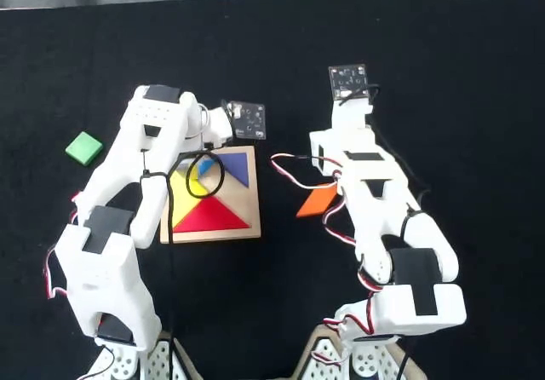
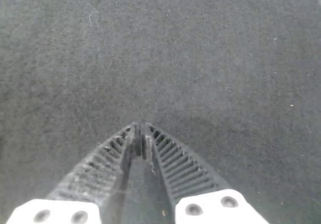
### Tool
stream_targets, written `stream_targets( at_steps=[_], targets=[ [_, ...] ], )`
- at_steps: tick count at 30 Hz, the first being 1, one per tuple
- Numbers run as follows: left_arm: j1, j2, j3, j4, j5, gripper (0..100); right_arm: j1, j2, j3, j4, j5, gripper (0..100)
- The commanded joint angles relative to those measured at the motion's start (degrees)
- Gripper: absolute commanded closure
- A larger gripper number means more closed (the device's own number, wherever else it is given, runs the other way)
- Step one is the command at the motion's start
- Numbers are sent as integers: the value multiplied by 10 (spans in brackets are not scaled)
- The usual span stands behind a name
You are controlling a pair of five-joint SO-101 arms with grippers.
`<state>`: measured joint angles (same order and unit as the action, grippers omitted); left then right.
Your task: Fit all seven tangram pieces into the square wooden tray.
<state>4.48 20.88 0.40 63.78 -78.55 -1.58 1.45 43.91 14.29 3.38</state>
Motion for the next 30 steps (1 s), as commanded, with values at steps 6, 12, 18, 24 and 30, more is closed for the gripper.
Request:
stream_targets(
  at_steps=[6, 12, 18, 24, 30],
  targets=[
    [10, -6, -31, -15, 104, 780, 5, -6, -38, -11, 5, 976],
    [10, -5, 23, -111, 105, 776, 5, -6, -38, -11, 5, 976],
    [9, -6, 68, -156, 104, 776, 5, -7, -38, -11, 5, 975],
    [0, -11, 69, -153, 104, 776, 5, -7, -38, -11, 5, 975],
    [-14, -12, 68, -153, 103, 776, 5, -7, -38, -11, 5, 975]
  ],
)
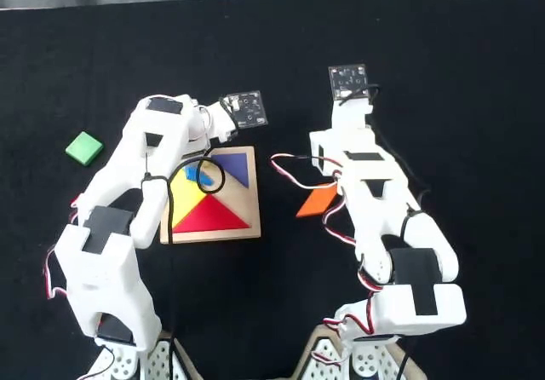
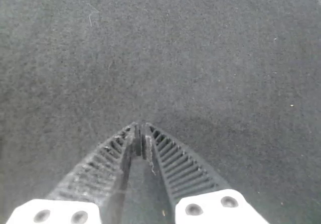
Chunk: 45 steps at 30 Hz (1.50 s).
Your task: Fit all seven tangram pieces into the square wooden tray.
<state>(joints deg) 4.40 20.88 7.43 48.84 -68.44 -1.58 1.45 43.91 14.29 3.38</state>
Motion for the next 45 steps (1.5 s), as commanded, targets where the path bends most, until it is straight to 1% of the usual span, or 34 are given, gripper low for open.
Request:
stream_targets(
  at_steps=[1, 4, 7, 11, 13, 15, 17, 19, 24, 27, 29, 34, 45],
  targets=[
    [-13, -13, -2, -3, 3, 776, 5, -7, -38, -11, 5, 975],
    [-12, -35, -5, -2, 5, 776, 5, -6, -38, -11, 5, 975],
    [-12, -84, 6, 4, 9, 777, 5, -6, -38, -11, 5, 975],
    [-10, -170, 29, 81, 22, 780, 5, -6, -38, -11, 5, 975],
    [-8, -212, 59, 109, 23, 780, 5, -6, -38, -11, 5, 975],
    [-14, -255, 103, 113, 24, 780, 5, -7, -38, -11, 5, 975],
    [-29, -296, 153, 109, 40, 780, 5, -7, -38, -11, 5, 975],
    [-36, -329, 204, 76, 72, 780, 5, -7, -38, -11, 5, 975],
    [-36, -362, 309, -62, 161, 780, 4, -6, -38, -11, 5, 975],
    [-33, -345, 338, -134, 190, 780, 4, -5, -38, -11, 5, 975],
    [-36, -329, 340, -162, 199, 780, 4, -5, -38, -11, 5, 975],
    [-51, -300, 340, -186, 200, 780, 4, -5, -38, -11, 5, 975],
    [-56, -287, 346, -185, 200, 780, 4, -5, -38, -11, 5, 975]
  ],
)
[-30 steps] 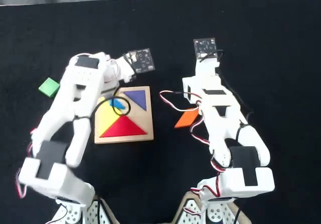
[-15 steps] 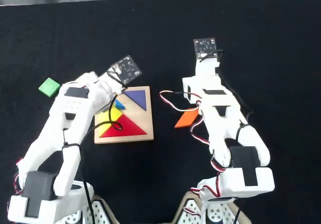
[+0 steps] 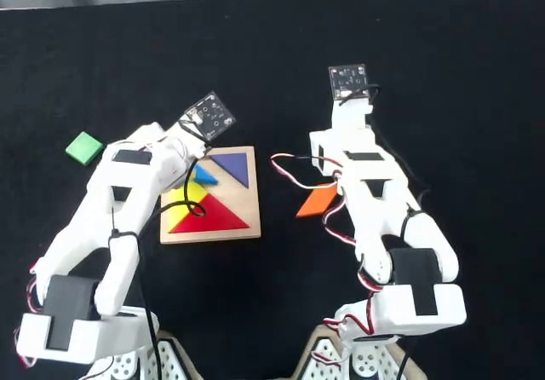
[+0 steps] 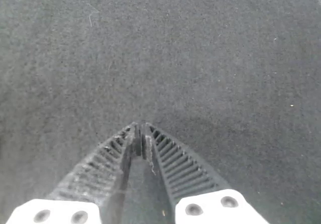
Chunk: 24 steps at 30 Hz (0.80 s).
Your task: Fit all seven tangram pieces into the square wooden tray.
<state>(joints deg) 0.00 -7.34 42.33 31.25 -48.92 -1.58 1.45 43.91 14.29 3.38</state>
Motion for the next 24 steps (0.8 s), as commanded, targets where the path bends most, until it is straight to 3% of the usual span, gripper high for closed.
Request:
stream_targets(
  at_steps=[1, 14, 24],
  targets=[
    [-13, -5, -3, -9, 4, 780, 4, -5, -38, -11, 5, 975],
    [50, -6, -51, 77, 8, 780, 4, -5, -38, -11, 5, 975],
    [84, -1, -55, 16, 8, 780, 4, -6, -38, -11, 5, 975]
  ],
)
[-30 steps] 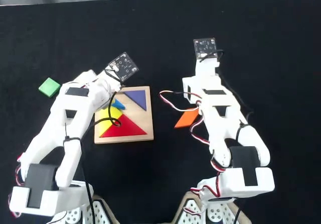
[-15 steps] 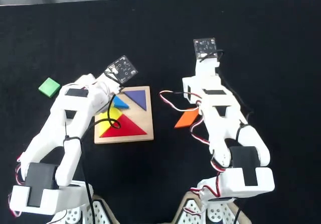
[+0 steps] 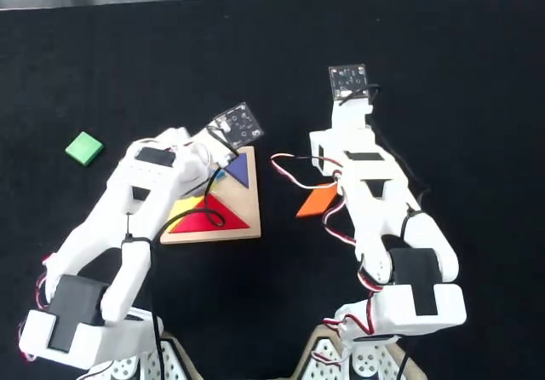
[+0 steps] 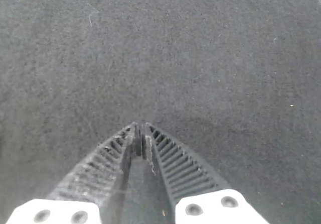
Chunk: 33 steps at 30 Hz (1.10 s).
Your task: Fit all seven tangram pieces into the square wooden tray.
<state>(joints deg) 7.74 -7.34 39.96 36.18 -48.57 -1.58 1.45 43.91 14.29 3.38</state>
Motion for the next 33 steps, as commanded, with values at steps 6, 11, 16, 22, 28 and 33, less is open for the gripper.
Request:
stream_targets(
  at_steps=[6, 11, 16, 22, 28, 33],
  targets=[
    [16, 26, -28, -63, 3, 780, 4, -6, -38, -11, 5, 975],
    [17, 65, -40, -65, 2, 780, 4, -6, -38, -11, 5, 975],
    [-7, 72, -60, -66, 2, 780, 4, -6, -38, -11, 5, 975],
    [-44, 76, -66, -68, -1, 780, 4, -6, -38, -11, 5, 975],
    [-57, 78, -63, -68, -43, 780, 4, -6, -38, -11, 5, 975],
    [-68, 78, -71, -90, -41, 780, 4, -6, -38, -11, 5, 975]
  ],
)
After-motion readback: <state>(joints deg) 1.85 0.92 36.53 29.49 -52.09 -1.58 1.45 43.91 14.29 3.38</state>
